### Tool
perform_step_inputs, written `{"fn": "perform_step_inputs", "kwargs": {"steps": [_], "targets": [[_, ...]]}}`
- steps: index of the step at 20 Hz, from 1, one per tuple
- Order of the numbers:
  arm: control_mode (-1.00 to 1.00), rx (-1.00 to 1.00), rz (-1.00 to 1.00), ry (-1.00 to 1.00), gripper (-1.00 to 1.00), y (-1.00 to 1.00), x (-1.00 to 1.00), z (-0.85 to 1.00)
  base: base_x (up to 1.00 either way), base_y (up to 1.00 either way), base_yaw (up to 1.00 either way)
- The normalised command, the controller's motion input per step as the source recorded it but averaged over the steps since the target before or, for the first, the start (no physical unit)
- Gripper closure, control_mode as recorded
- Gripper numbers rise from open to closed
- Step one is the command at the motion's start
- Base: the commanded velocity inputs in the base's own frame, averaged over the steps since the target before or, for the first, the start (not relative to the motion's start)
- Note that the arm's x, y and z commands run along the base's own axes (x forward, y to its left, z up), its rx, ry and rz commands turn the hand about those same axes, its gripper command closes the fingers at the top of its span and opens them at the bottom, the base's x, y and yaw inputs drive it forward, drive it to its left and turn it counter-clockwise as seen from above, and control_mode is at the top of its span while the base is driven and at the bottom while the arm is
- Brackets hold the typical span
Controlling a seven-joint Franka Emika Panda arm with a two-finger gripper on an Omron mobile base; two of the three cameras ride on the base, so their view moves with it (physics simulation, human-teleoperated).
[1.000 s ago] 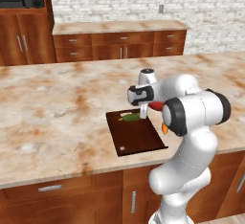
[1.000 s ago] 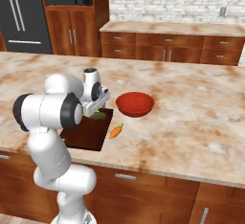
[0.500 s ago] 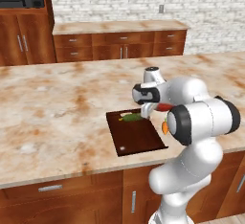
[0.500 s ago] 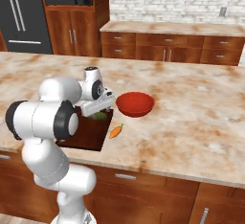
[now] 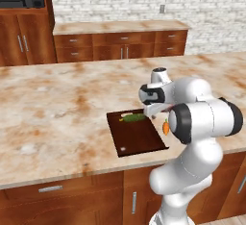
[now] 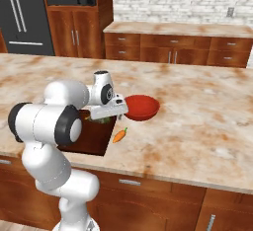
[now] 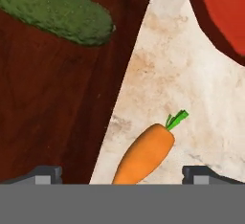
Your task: Place the two vegetables and bowl onto the tray for setting up a vegetable dip station.
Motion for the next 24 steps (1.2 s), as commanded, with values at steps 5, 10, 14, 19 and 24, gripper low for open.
{"fn": "perform_step_inputs", "kwargs": {"steps": [5,10,14,19,24], "targets": [[-1.00,0.03,-0.41,0.00,-1.00,-0.43,0.00,0.00,0.00,0.00,0.00],[-1.00,0.07,-0.26,0.00,-1.00,-0.17,-0.01,0.00,0.00,0.00,0.00],[-1.00,0.05,-0.12,-0.03,-1.00,-0.03,0.00,-0.03,0.00,0.00,0.00],[-1.00,0.01,-0.09,0.00,-1.00,-0.04,-0.01,-0.13,0.00,0.00,0.00],[-1.00,0.00,-0.08,0.00,-1.00,-0.01,-0.05,-0.30,0.00,0.00,0.00]]}}
